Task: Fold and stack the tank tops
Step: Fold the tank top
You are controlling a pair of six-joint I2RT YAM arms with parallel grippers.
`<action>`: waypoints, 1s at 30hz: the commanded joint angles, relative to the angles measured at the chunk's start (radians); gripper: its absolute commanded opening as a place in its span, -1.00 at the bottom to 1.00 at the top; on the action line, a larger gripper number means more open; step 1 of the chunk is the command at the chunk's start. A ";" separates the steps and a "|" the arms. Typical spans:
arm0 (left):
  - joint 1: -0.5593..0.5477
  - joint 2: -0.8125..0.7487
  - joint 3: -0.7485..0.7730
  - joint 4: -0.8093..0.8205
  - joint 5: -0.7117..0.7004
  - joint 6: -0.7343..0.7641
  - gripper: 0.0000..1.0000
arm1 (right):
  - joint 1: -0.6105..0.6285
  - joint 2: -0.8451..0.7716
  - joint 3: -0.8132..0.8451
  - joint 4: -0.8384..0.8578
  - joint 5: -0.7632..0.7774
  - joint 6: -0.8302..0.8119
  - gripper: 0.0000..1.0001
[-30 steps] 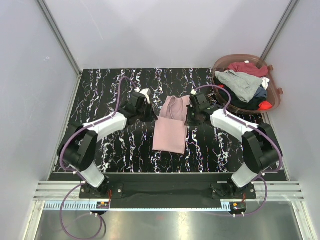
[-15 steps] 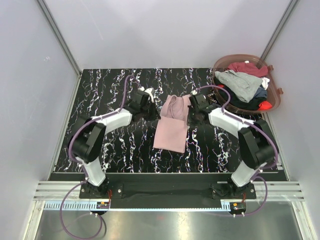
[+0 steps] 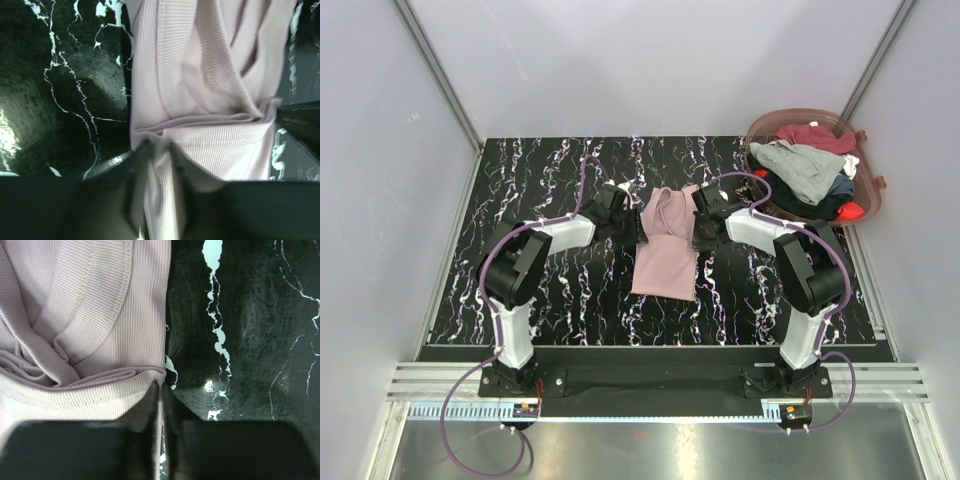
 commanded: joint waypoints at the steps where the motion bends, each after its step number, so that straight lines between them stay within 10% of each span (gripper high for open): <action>1: 0.006 -0.057 -0.036 0.036 -0.053 -0.014 -0.24 | -0.008 -0.018 -0.007 0.016 0.055 0.009 -0.64; 9: 0.006 -0.282 -0.202 0.025 -0.116 -0.037 0.31 | -0.008 -0.205 -0.079 -0.014 0.041 0.004 0.12; 30: -0.143 -0.474 -0.564 0.188 0.010 -0.211 0.34 | 0.099 -0.425 -0.406 0.020 -0.326 0.114 0.15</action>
